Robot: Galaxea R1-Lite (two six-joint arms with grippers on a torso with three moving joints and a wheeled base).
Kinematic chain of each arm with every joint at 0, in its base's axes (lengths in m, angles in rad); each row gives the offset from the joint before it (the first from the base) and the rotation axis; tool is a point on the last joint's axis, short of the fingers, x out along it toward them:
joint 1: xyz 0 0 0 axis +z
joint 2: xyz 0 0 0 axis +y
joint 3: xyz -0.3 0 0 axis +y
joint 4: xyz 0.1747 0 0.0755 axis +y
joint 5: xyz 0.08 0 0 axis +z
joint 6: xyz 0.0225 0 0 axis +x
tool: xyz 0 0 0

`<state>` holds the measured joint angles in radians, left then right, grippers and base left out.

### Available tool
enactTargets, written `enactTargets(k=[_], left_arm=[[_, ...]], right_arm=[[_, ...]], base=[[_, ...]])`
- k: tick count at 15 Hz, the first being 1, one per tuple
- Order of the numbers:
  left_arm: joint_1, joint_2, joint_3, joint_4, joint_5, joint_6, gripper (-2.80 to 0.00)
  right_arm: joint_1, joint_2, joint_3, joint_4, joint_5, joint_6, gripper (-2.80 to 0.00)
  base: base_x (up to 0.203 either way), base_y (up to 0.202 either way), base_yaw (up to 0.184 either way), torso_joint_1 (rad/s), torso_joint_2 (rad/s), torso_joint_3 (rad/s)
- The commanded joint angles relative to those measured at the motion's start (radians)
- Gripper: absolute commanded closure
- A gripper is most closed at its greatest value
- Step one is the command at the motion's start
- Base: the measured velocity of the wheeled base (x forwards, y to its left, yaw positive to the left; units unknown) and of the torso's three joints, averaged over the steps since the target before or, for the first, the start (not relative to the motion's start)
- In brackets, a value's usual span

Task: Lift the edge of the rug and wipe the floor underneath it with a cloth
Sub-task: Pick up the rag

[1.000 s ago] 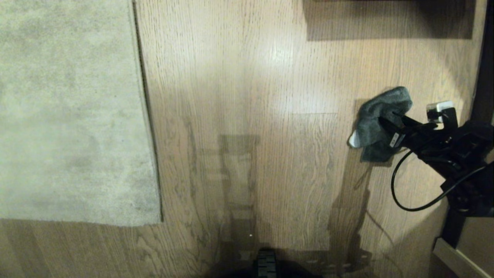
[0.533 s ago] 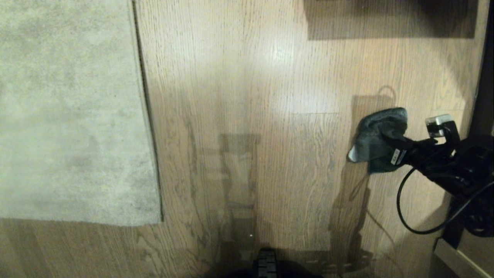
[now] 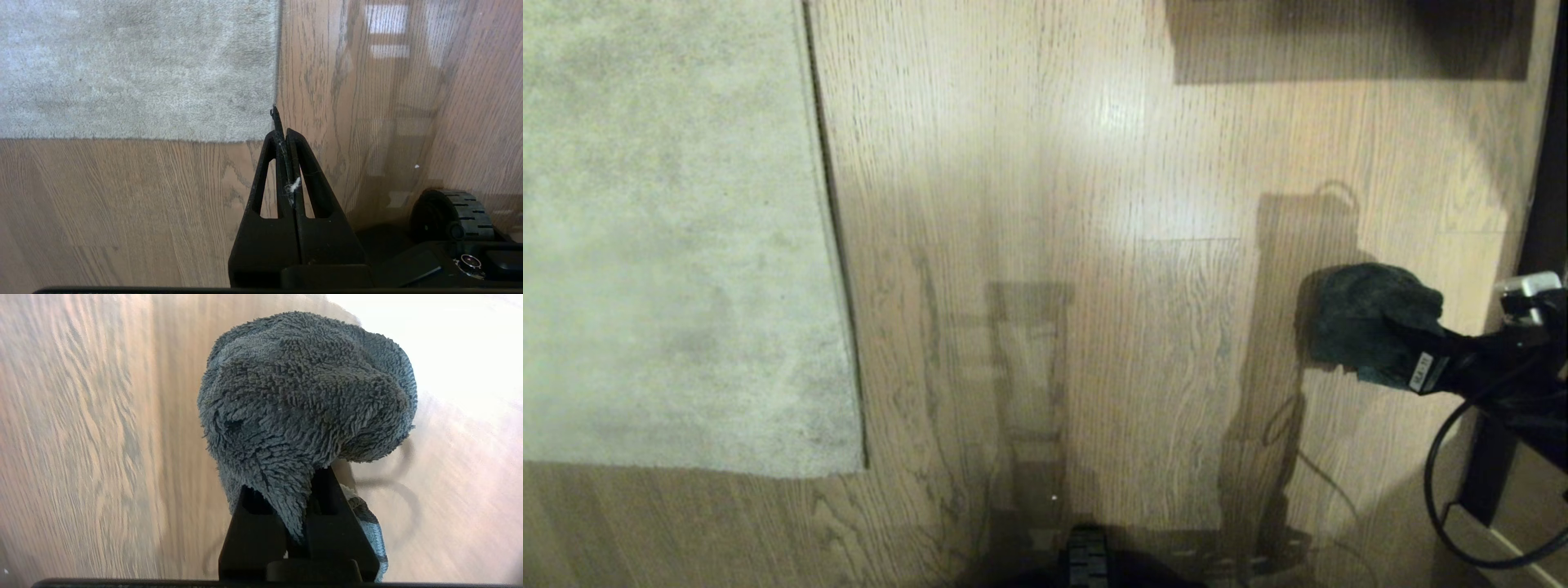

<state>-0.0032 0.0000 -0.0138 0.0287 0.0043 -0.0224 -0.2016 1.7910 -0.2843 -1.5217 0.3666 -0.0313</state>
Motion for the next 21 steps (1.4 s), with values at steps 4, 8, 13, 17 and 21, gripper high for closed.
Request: enactTargets(k=[4,8,13,17,21], left_arm=[[0.000,0.000,0.000,0.000,0.000,-0.001,0.00],[0.000,0.000,0.000,0.000,0.000,-0.001,0.00],[0.000,0.000,0.000,0.000,0.000,-0.001,0.00],[0.000,0.000,0.000,0.000,0.000,-0.001,0.00],[0.000,0.000,0.000,0.000,0.000,-0.001,0.00]], right_arm=[[-0.075,-0.165,0.176,-0.034,0.003,0.002,0.00],[-0.106,-0.292,0.281,-0.022,0.001,0.006,0.00],[-0.167,-0.538,0.284,0.155,0.000,0.009,0.00],[-0.170,-0.896,0.284,0.487,0.000,0.010,0.00],[-0.170,-1.366,0.263,1.002,-0.036,0.002,0.00]], base=[[0.000,0.000,0.000,0.000,0.00,0.000],[0.000,0.000,0.000,0.000,0.00,0.000],[0.000,0.000,0.000,0.000,0.00,0.000],[0.000,0.000,0.000,0.000,0.00,0.000],[0.000,0.000,0.000,0.000,0.00,0.000]])
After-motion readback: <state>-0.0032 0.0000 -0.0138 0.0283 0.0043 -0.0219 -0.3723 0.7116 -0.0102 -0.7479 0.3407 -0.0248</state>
